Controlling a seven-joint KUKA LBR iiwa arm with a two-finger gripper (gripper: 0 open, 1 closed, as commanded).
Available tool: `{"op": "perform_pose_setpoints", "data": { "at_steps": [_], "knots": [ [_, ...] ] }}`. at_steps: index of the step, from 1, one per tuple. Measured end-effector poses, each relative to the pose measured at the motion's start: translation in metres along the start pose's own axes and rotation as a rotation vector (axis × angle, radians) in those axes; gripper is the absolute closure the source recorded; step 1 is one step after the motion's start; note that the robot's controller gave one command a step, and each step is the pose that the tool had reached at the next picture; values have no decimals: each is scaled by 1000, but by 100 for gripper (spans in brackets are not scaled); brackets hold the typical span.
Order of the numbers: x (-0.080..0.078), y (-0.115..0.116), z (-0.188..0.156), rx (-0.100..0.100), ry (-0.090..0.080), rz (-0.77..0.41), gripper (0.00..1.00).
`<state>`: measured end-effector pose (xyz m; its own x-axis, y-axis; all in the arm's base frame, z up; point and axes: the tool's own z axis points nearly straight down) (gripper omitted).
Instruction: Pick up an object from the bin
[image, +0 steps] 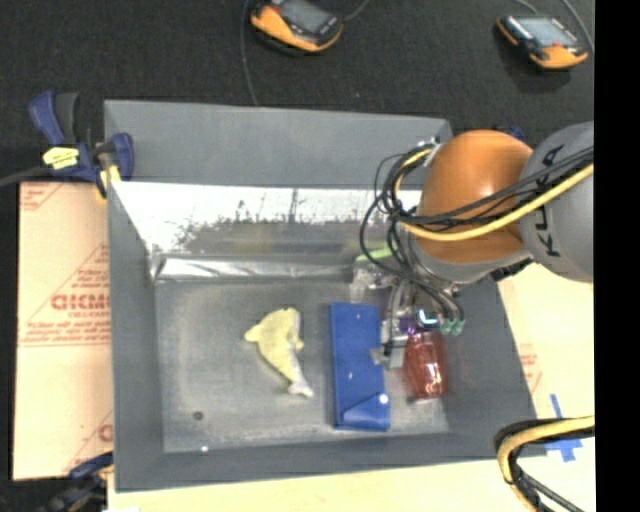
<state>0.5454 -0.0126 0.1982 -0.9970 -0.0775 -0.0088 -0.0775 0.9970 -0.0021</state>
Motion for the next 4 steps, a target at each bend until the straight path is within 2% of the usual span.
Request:
{"op": "perform_pose_setpoints", "data": {
  "at_steps": [1,2,3,4],
  "knots": [
    [-43,17,0,3,-2,-18,0],
    [-16,46,44,3,-5,-255,0],
    [-18,85,111,7,-14,-465,0],
    [-57,112,121,5,-18,-192,0]
  ]
}}
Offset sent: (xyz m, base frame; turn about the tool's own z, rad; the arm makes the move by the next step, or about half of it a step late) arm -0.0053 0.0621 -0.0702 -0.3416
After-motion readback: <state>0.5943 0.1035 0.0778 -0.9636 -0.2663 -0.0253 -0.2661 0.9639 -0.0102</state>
